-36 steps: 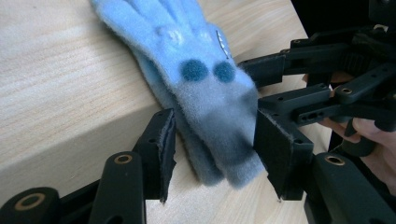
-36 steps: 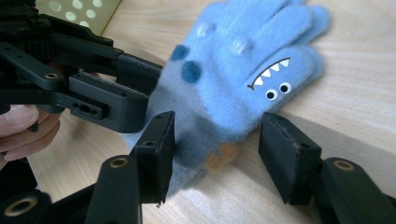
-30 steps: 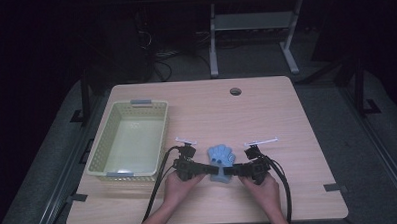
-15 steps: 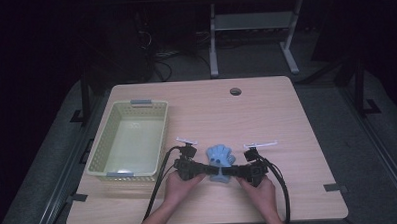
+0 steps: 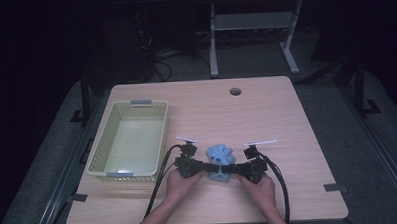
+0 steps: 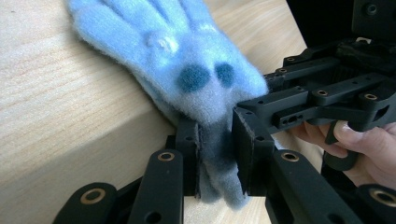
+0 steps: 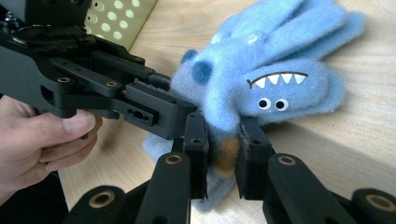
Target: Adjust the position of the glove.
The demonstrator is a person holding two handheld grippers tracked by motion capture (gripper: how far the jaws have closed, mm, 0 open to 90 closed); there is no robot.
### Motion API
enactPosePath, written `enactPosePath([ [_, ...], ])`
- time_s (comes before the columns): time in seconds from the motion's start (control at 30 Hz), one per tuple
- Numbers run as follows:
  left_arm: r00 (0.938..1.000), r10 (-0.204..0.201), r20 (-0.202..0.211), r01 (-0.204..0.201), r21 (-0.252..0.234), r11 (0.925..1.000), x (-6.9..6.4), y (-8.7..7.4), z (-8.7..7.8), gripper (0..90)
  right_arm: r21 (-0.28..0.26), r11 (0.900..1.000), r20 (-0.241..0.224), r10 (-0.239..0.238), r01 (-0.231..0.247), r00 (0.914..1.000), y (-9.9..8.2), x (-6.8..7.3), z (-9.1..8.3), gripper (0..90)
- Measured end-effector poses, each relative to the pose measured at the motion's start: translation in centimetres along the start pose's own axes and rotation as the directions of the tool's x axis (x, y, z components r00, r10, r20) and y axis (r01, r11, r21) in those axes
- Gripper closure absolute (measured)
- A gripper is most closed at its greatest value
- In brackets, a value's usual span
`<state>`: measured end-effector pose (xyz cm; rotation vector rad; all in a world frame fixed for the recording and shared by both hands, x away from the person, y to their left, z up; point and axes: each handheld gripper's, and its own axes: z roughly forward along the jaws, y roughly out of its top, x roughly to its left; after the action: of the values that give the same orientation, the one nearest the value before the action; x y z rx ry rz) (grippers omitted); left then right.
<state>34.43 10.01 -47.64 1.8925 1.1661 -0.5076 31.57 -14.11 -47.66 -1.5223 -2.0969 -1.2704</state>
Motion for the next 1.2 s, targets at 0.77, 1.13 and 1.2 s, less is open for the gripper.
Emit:
enactPosePath([
  [0.77, 0.9975, 0.069, 0.016, -0.068, -0.049, 0.9965, -1.9, 0.9, -2.8, 73.0, -0.022, 0.9968, -0.006, -0.076, 0.076, 0.9971, 1.8, 2.7, -1.5, 77.7],
  [1.13, 0.9949, 0.101, 0.008, -0.100, -0.082, 0.9917, -2.8, 1.5, -5.5, 73.0, -0.031, 0.9930, -0.024, -0.115, 0.114, 0.9931, 3.5, 4.8, -1.9, 77.8],
  [1.2, 0.9947, 0.103, 0.005, -0.102, -0.091, 0.9906, -2.8, 1.7, -6.4, 73.1, -0.032, 0.9914, -0.027, -0.128, 0.127, 0.9914, 4.0, 5.5, -1.8, 77.8],
])
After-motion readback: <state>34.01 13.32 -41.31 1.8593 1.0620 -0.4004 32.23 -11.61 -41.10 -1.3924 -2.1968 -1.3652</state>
